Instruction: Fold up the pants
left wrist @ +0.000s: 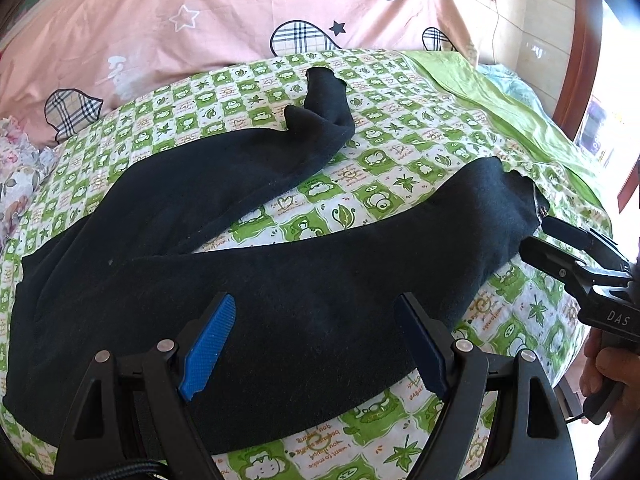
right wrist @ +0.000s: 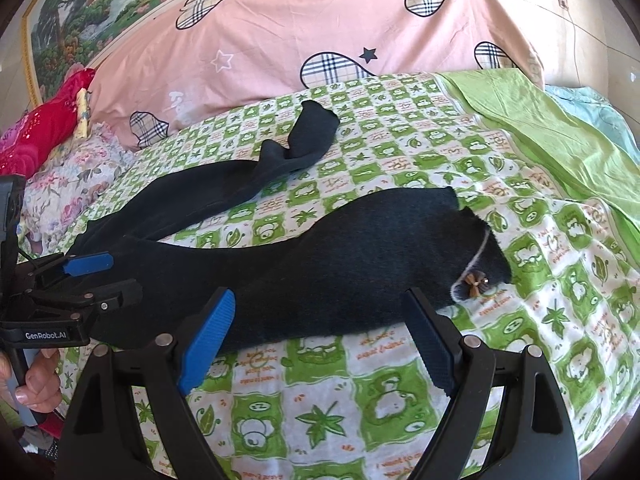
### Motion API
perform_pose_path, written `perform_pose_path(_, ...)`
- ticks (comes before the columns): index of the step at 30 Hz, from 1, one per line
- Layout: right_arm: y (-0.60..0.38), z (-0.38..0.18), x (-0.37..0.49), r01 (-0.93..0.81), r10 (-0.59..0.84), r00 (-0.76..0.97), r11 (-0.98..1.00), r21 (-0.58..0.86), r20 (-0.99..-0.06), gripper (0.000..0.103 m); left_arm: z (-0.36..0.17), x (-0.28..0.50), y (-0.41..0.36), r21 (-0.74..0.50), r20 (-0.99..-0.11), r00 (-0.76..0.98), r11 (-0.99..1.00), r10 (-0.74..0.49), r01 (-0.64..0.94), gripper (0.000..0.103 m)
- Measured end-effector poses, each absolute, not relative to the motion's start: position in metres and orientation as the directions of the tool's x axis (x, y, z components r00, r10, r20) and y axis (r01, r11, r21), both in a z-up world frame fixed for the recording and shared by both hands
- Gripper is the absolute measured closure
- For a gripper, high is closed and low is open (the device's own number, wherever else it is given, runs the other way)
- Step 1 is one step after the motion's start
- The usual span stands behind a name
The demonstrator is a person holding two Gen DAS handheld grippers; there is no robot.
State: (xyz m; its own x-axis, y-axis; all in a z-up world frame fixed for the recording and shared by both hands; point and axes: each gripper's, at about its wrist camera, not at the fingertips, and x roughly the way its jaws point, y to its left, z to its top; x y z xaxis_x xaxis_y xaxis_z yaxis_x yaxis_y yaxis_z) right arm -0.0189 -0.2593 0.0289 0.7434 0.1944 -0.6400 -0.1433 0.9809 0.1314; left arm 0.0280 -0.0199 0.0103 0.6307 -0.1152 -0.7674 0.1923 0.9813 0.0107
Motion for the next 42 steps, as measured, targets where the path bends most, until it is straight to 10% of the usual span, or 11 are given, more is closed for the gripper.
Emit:
perform_pose_path(31,-0.347,0.017,-0.004,0.076,0.212,0.760,0.910,0.407,-0.614,0.018,0.027,0.126,-0.125,-0.021,-0.810,0.492,0.854,-0.319,0.519,0.020)
perform_pose_path(42,-0.376,0.000,0.012,0.163,0.229,0.747,0.847,0.506,-0.624,0.082,-0.018,0.190,-0.192,-0.165,-0.892,0.243,0.774,-0.382,0.611,0.020)
